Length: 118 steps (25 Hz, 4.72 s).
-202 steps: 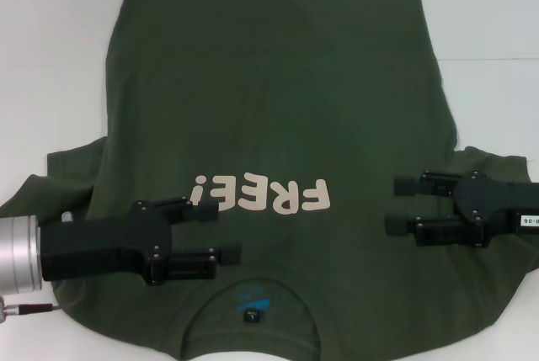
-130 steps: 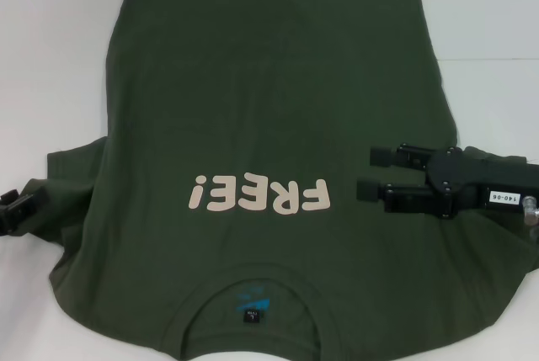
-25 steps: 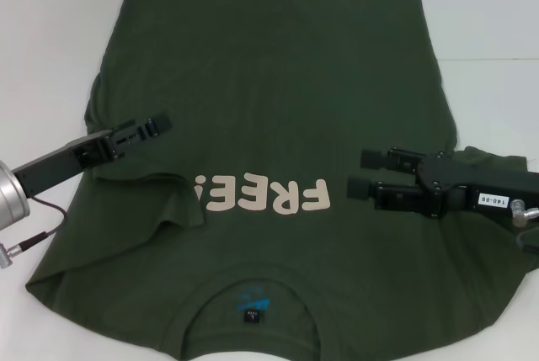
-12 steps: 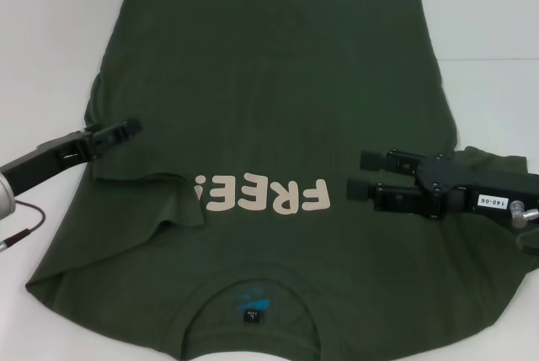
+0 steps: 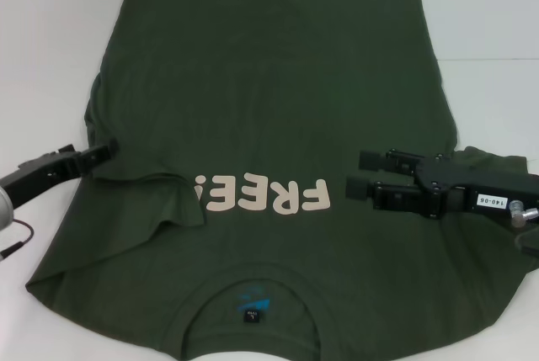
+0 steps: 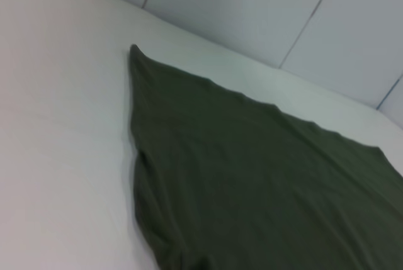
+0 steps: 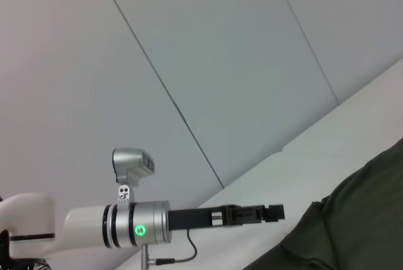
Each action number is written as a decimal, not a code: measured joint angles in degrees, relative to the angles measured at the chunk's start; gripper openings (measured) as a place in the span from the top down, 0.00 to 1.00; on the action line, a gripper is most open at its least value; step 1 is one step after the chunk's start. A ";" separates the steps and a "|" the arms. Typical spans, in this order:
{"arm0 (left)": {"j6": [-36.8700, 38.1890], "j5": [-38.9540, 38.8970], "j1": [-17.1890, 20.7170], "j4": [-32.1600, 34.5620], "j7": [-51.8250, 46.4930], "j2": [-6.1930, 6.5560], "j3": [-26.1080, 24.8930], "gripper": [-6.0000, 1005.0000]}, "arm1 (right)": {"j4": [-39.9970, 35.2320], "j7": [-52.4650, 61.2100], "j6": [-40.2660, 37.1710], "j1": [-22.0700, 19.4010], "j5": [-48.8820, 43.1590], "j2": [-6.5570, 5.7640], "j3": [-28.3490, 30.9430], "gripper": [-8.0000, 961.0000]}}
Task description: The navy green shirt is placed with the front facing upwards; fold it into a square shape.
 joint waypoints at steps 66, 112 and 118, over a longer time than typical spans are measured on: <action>-5.63 -0.03 -1.26 -1.24 0.05 -0.21 9.51 0.10 | -0.54 1.97 0.14 0.35 0.01 0.26 -0.42 0.08; -7.89 -0.28 -7.64 -1.35 -4.34 -0.30 11.52 0.96 | -0.33 1.38 0.20 -0.16 -0.02 0.19 -0.07 0.08; -7.92 -3.14 -7.87 -1.94 -4.35 -0.16 11.45 0.85 | -0.26 1.37 0.19 -0.24 -0.10 0.17 -0.03 0.08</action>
